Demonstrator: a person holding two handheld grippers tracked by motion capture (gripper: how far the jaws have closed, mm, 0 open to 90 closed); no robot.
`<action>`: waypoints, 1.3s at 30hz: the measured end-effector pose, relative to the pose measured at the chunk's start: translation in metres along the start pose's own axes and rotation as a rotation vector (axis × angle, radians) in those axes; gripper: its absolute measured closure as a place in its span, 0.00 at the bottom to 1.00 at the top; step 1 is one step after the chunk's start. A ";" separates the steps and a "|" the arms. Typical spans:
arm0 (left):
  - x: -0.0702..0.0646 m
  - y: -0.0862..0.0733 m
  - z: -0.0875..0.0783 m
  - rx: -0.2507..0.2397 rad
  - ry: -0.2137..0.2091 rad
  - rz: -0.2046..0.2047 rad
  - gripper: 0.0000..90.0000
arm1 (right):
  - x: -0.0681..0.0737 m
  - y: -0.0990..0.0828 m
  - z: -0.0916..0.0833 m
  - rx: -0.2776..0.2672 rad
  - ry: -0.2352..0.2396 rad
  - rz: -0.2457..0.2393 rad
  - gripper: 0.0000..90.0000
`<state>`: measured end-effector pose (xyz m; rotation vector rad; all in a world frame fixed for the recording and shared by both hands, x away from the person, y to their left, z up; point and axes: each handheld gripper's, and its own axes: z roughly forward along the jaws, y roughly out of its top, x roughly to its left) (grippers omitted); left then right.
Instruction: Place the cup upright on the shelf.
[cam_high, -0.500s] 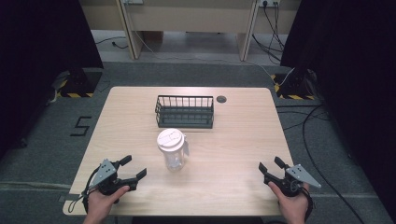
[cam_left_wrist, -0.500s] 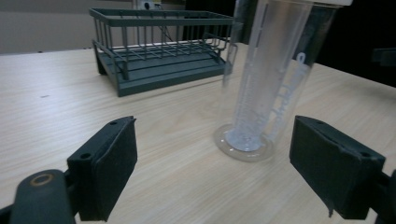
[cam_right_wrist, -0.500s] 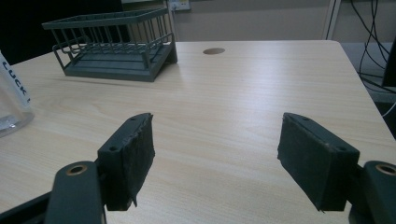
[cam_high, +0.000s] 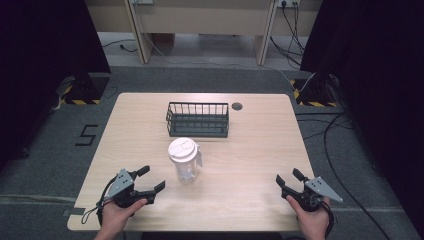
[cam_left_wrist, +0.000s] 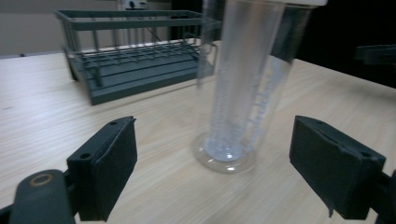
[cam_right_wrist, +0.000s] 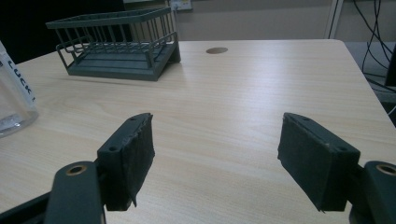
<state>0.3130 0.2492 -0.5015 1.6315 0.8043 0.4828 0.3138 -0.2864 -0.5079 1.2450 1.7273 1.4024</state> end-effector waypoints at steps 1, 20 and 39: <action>-0.004 0.003 0.005 0.004 -0.017 0.020 0.16 | 0.000 0.000 0.000 0.002 -0.002 0.000 0.30; -0.011 0.010 0.051 0.030 -0.023 0.086 0.16 | 0.001 -0.002 0.002 0.012 0.006 0.008 0.30; -0.015 0.013 0.081 0.043 -0.039 0.089 0.15 | 0.001 -0.002 0.003 0.024 0.006 0.008 0.30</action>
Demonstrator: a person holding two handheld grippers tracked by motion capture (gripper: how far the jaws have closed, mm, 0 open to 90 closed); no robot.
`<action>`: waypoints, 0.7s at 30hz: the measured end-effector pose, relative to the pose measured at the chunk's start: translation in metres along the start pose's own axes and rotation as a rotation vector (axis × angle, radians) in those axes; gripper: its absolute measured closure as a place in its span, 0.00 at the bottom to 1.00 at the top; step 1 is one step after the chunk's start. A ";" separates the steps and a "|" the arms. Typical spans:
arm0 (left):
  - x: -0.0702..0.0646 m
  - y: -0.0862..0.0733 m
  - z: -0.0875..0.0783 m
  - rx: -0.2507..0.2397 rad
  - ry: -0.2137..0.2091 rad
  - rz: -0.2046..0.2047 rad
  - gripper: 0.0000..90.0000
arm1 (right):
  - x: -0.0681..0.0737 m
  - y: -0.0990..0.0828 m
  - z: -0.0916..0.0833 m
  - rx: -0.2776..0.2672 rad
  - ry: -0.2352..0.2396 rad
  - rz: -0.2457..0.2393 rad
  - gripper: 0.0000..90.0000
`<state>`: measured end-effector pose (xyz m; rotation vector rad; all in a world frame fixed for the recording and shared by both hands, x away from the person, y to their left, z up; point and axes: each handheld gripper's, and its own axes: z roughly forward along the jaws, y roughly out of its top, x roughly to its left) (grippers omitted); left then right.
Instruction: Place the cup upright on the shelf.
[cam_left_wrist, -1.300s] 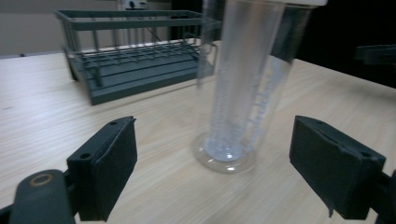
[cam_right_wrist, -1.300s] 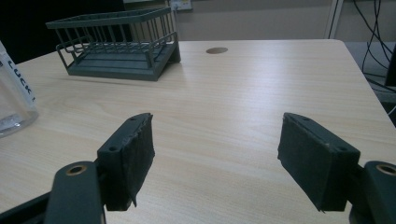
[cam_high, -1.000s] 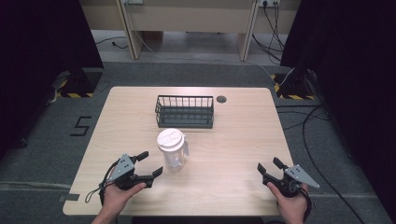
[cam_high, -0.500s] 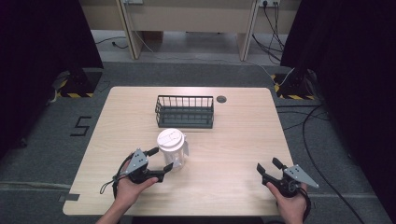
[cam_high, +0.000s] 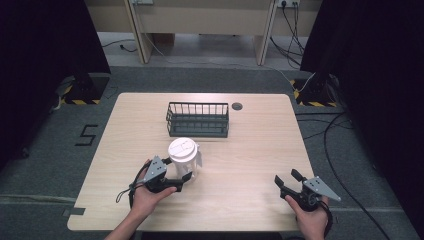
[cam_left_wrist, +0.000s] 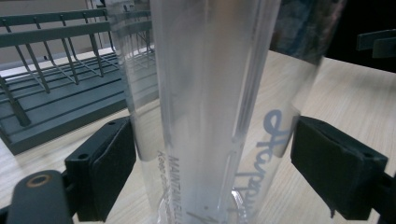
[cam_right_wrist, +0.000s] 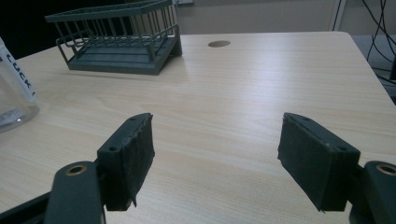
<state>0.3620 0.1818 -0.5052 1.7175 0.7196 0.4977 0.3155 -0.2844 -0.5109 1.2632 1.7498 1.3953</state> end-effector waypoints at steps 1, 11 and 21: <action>0.000 0.000 0.001 0.000 -0.001 -0.001 0.15 | 0.000 0.000 0.000 0.000 0.000 0.000 0.30; 0.003 0.000 0.009 -0.009 -0.004 0.001 0.16 | 0.001 0.000 0.001 0.003 0.003 -0.002 0.30; 0.005 -0.002 0.010 -0.023 -0.013 0.002 0.19 | 0.001 -0.001 0.002 0.010 0.003 -0.005 0.31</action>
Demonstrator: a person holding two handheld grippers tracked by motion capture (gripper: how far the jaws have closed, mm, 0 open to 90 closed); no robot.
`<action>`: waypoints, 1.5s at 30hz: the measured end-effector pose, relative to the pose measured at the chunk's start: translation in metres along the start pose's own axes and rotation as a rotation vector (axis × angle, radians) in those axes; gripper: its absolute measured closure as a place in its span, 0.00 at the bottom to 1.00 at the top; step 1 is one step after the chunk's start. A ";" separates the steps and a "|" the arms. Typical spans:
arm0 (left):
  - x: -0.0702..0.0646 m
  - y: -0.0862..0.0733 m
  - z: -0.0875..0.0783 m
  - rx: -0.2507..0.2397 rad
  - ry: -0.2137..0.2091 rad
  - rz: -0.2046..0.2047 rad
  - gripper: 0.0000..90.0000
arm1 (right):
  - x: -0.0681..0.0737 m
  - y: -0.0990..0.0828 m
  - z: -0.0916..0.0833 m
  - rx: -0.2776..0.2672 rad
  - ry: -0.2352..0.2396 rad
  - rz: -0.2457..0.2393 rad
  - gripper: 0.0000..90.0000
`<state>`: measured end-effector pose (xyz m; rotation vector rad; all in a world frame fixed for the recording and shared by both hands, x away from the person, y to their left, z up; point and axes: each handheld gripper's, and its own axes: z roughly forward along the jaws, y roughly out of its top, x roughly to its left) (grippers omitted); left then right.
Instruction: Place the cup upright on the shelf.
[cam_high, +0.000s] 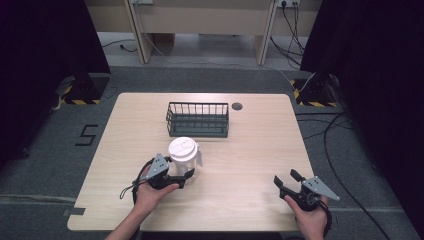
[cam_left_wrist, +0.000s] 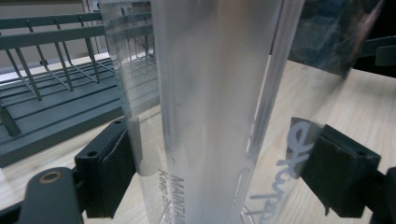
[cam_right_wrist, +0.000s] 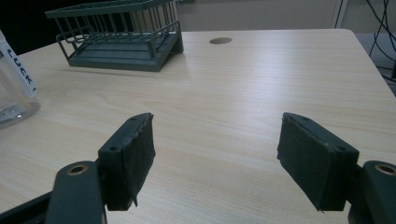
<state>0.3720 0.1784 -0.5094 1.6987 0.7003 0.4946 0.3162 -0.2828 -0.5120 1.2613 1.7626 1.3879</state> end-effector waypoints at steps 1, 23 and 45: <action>0.000 0.000 0.000 0.000 -0.001 0.003 0.19 | 0.000 0.000 0.000 0.000 0.001 -0.001 0.31; 0.011 0.014 -0.005 -0.025 0.042 -0.006 0.19 | 0.001 0.000 0.001 -0.004 0.004 -0.002 0.31; 0.027 0.050 0.010 -0.063 0.057 0.003 0.19 | 0.001 0.000 0.001 -0.010 0.009 -0.009 0.32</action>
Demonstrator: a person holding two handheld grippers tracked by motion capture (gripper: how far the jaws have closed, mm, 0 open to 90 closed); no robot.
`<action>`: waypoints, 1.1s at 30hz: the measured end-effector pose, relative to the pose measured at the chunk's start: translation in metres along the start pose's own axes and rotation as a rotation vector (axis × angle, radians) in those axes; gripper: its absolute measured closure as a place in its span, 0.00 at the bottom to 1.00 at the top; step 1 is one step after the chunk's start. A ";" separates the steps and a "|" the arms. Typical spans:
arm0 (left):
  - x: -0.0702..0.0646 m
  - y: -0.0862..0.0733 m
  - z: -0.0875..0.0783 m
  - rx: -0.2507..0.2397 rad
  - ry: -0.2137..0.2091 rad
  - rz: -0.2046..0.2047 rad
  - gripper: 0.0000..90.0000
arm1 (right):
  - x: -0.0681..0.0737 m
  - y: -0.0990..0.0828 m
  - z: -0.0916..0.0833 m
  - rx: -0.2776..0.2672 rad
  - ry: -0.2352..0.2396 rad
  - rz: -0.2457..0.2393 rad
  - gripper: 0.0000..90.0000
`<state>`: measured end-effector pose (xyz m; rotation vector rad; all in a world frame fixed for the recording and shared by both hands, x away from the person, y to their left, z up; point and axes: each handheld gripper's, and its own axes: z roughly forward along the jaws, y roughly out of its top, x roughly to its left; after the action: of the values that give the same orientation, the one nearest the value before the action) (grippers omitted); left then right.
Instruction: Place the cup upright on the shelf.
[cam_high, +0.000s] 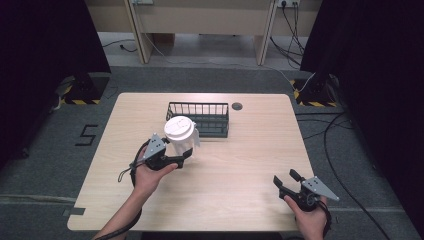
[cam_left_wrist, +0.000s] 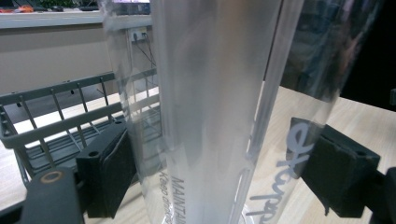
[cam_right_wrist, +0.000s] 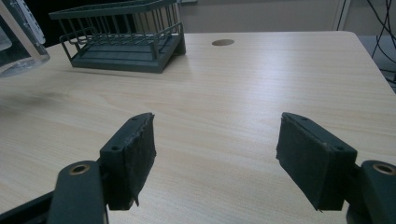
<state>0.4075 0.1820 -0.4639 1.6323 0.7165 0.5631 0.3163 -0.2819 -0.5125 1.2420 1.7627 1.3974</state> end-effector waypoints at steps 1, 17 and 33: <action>0.001 0.003 0.002 -0.001 0.002 0.004 0.19 | 0.000 0.000 0.000 0.001 -0.001 -0.001 0.32; 0.014 0.019 0.016 -0.006 0.033 -0.002 0.19 | 0.000 0.000 -0.001 -0.002 -0.001 -0.004 0.32; 0.020 0.030 0.033 -0.011 0.051 0.003 0.19 | 0.000 0.000 -0.001 -0.003 0.000 0.001 0.32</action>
<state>0.4489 0.1702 -0.4403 1.6141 0.7480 0.6117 0.3154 -0.2827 -0.5124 1.2411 1.7596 1.4003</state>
